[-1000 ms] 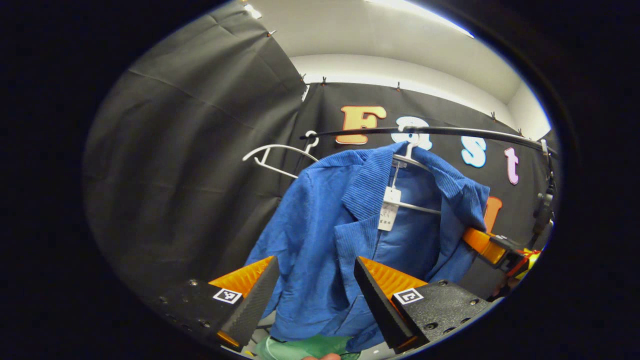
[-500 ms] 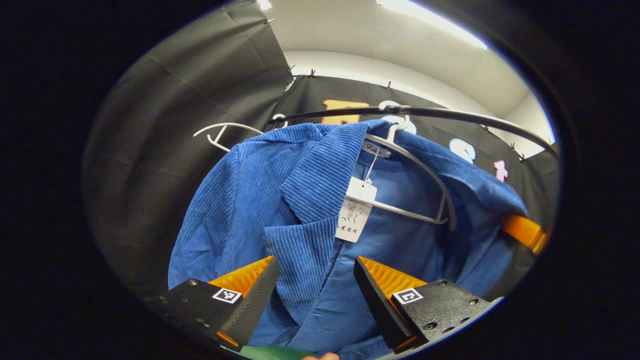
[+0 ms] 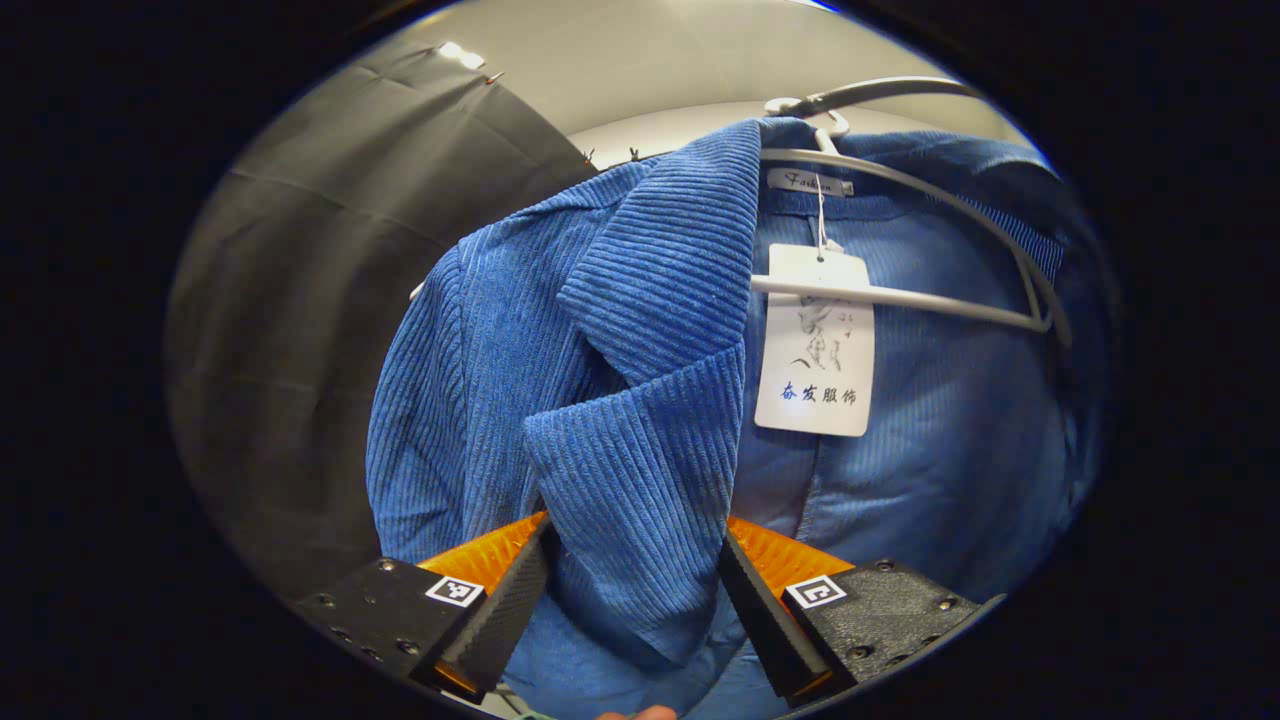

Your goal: Grasp the clothes on the hanger with both hands and then place them into the laundry hamper below.

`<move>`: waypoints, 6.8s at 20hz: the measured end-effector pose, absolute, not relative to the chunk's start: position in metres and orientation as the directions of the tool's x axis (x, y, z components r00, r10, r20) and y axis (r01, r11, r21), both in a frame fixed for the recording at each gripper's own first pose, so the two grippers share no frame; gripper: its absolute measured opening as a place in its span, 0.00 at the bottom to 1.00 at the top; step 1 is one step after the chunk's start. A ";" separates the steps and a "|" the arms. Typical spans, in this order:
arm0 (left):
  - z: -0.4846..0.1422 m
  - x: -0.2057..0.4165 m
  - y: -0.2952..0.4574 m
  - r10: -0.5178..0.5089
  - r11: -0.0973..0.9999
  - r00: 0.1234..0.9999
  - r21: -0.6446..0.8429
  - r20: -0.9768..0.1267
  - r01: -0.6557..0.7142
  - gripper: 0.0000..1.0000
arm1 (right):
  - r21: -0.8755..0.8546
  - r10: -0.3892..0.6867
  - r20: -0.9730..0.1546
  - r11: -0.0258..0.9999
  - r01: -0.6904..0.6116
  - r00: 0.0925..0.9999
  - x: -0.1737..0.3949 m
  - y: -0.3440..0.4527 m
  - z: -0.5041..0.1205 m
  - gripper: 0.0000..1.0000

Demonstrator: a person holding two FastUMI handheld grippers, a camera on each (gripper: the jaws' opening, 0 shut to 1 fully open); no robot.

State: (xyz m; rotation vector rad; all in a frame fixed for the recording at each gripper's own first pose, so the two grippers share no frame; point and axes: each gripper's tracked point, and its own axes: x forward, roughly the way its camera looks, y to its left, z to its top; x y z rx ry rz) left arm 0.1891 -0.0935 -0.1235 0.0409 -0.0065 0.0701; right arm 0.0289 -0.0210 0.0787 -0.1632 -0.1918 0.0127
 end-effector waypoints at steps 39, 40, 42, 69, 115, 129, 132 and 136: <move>-0.007 0.265 0.086 -0.007 1.000 1.000 -0.019 0.026 0.008 0.04 | -0.203 -0.106 0.275 0.965 0.165 0.956 0.037 -0.029 0.076 0.08; -0.008 0.261 0.083 -0.008 1.000 1.000 -0.001 0.026 0.008 0.09 | -0.202 -0.122 0.281 0.962 0.183 0.952 0.039 -0.036 0.079 0.08; -0.011 0.252 0.078 -0.016 1.000 1.000 0.016 0.018 0.016 0.06 | -0.191 -0.164 0.292 0.956 0.225 0.942 0.044 -0.052 0.084 0.08; -0.079 0.173 -0.041 -0.210 0.972 0.971 0.080 -0.117 0.220 0.06 | -0.193 -0.383 0.205 0.886 0.421 0.901 0.045 -0.168 0.038 0.07; -0.447 -0.042 -0.078 -0.205 0.979 0.368 -0.180 -0.907 0.100 0.64 | 0.132 0.060 -0.866 0.985 0.112 0.496 0.012 -0.006 -0.466 0.38; -0.399 -0.026 -0.066 -0.178 0.983 0.502 -0.127 -0.847 0.134 0.96 | 0.109 0.040 -0.852 0.989 0.103 0.522 -0.009 -0.003 -0.458 0.99; -0.368 -0.012 -0.070 -0.198 0.979 0.569 -0.133 -0.798 0.154 0.96 | 0.104 0.021 -0.820 0.988 0.113 0.572 -0.002 -0.002 -0.426 0.98; -0.314 0.010 -0.069 -0.219 0.975 0.675 -0.146 -0.705 0.165 0.96 | 0.073 -0.024 -0.725 0.991 0.112 0.688 0.015 -0.005 -0.361 0.98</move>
